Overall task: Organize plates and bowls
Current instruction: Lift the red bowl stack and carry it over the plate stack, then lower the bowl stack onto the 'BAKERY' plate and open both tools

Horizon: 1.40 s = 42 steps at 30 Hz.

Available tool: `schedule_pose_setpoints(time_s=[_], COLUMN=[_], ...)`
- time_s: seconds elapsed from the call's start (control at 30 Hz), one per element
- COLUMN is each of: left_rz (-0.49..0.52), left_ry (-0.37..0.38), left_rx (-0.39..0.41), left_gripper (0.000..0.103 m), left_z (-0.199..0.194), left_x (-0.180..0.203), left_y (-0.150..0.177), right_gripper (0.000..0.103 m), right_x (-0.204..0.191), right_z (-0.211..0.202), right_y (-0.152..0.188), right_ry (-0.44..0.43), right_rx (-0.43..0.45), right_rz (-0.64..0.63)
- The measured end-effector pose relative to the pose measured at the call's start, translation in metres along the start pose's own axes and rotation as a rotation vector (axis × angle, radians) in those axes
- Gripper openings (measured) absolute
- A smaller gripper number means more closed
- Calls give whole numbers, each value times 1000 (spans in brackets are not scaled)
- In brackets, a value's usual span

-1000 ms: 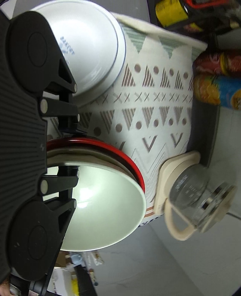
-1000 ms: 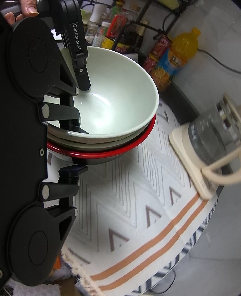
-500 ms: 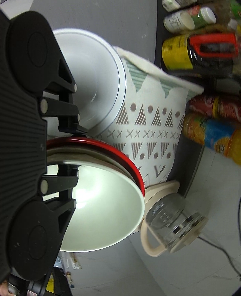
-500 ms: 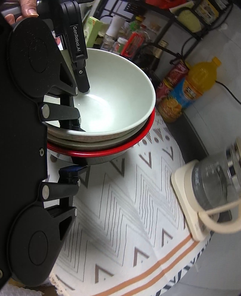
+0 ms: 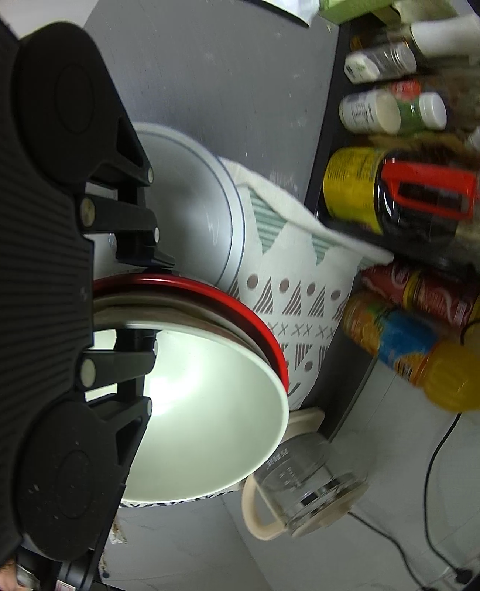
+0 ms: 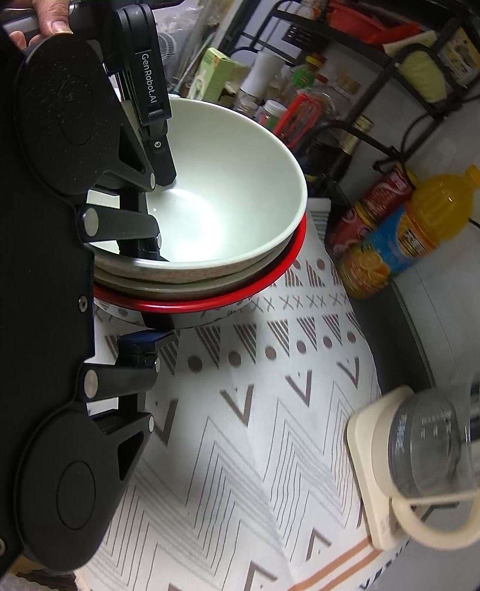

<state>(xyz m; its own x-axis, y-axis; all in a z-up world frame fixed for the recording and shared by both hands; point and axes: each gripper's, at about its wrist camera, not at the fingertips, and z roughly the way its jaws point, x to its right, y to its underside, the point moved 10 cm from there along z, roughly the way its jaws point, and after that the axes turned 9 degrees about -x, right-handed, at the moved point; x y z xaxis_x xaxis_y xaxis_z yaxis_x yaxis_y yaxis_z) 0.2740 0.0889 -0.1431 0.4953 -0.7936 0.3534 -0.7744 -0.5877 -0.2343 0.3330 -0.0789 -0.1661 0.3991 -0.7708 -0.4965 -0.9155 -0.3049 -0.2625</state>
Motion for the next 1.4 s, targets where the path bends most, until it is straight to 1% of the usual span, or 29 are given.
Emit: schedule_pose_setpoints(time_s=[0.07, 0.47, 0.93, 1.1, 1.2, 1.4], left_rz=[-16, -101, -144, -160, -158, -161], left_ry=[-2, -5, -32, -35, -41, -46], left_rx=[3, 11, -34, -47, -36, -29], left_gripper=[24, 24, 24, 24, 24, 24], left_z=[-2, -5, 6, 9, 9, 10], left_x=[-8, -47, -77, -84, -85, -84], left_y=[-1, -6, -2, 6, 9, 8], right_gripper=[29, 29, 29, 29, 30, 31], right_x=[-6, -37, -53, -53, -53, -52], right_z=[4, 27, 55, 62, 64, 65], right_y=[-1, -2, 6, 14, 18, 17], right_ry=[-13, -28, 6, 15, 21, 25], right_rx=[-7, -55, -143, -170, -182, -174], right_rz=[-13, -72, -113, -120, -117, -107])
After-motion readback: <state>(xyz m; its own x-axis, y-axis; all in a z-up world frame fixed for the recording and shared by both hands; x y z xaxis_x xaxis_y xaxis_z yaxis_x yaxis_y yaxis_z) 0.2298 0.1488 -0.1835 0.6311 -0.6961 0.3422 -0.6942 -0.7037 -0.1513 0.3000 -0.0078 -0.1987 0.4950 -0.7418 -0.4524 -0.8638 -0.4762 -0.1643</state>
